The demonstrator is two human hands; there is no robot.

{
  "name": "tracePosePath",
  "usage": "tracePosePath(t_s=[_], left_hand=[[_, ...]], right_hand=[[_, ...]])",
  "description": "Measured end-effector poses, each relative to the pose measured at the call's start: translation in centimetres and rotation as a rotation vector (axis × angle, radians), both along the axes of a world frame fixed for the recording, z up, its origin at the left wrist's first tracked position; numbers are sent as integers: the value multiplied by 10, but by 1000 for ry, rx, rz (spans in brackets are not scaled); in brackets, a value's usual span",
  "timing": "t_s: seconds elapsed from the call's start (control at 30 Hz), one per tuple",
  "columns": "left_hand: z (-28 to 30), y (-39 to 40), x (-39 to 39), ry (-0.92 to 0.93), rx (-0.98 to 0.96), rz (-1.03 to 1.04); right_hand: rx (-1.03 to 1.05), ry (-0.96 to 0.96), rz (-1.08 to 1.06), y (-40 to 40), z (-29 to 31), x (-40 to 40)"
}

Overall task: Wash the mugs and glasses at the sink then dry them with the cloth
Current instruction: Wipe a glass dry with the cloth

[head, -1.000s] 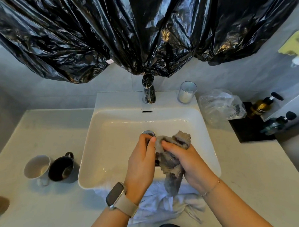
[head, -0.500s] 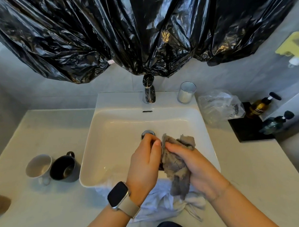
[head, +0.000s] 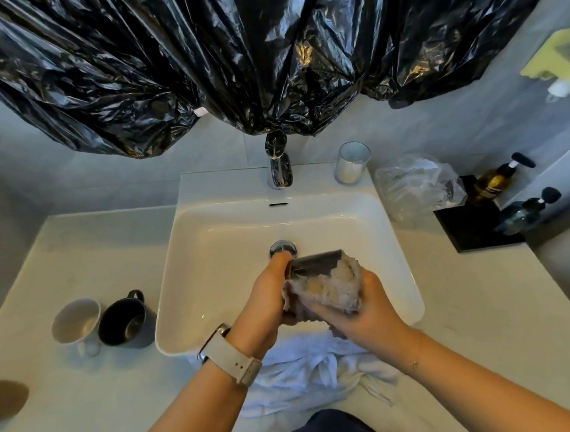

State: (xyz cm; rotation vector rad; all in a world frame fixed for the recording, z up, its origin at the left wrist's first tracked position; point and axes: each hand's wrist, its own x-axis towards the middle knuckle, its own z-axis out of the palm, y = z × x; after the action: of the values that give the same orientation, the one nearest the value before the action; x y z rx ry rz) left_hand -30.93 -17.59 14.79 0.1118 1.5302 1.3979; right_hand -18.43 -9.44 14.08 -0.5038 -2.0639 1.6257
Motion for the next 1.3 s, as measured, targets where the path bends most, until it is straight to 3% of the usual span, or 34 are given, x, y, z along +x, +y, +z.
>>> tracePosePath(t_s=[0.07, 0.17, 0.23, 0.3, 0.37, 0.4, 0.5, 0.57, 0.7, 0.73, 0.77, 0.83, 0.87, 0.9, 1.0, 1.07, 1.17, 1.23, 1.3], left_hand=[[0, 3, 2, 198, 55, 27], [-13, -7, 5, 822, 171, -52], [-18, -10, 1, 1044, 202, -91], [-14, -9, 0, 929, 291, -63], [-6, -5, -2, 664, 288, -49], [0, -4, -5, 505, 223, -54], [9, -6, -13, 91, -35, -139], [9, -3, -11, 23, -73, -141], [0, 10, 2, 46, -55, 25], [-4, 9, 5, 124, -29, 44], [-9, 6, 8, 306, 9, 57], [-21, -6, 13, 838, 142, 1], [-26, -8, 15, 999, 184, -30], [-31, -11, 15, 1038, 218, -50], [-30, -7, 12, 811, 323, -84], [-22, -3, 8, 607, 323, -106], [-7, -2, 2, 182, 185, -114], [-6, -4, 0, 97, 162, -152], [-10, -7, 3, 201, 281, -119]], right_hand=[[-321, -24, -114, -3, 11, -12], [-770, -173, -131, 9, 22, -26], [-902, -222, -87, 15, 33, -28], [-807, -153, -119, 10, 31, -29], [-668, -47, -163, -2, 29, -26], [-527, -24, -185, -7, 25, -24], [250, -74, -92, -6, 7, -11], [435, -56, 31, -1, -3, -3], [-119, -68, -102, -3, 4, -6], [-265, -92, -123, 0, 9, -11], [-413, -121, -114, 6, 11, -15], [-691, -195, -81, 16, 16, -20], [-795, -210, -71, 19, 20, -20], [-838, -199, -61, 21, 20, -20], [-748, -46, -141, 13, 12, -18], [-564, 27, -228, 6, 5, -13], [64, 79, -173, -2, -7, -3], [370, 138, -122, -6, -15, 0], [338, 141, -138, -12, -15, 2]])
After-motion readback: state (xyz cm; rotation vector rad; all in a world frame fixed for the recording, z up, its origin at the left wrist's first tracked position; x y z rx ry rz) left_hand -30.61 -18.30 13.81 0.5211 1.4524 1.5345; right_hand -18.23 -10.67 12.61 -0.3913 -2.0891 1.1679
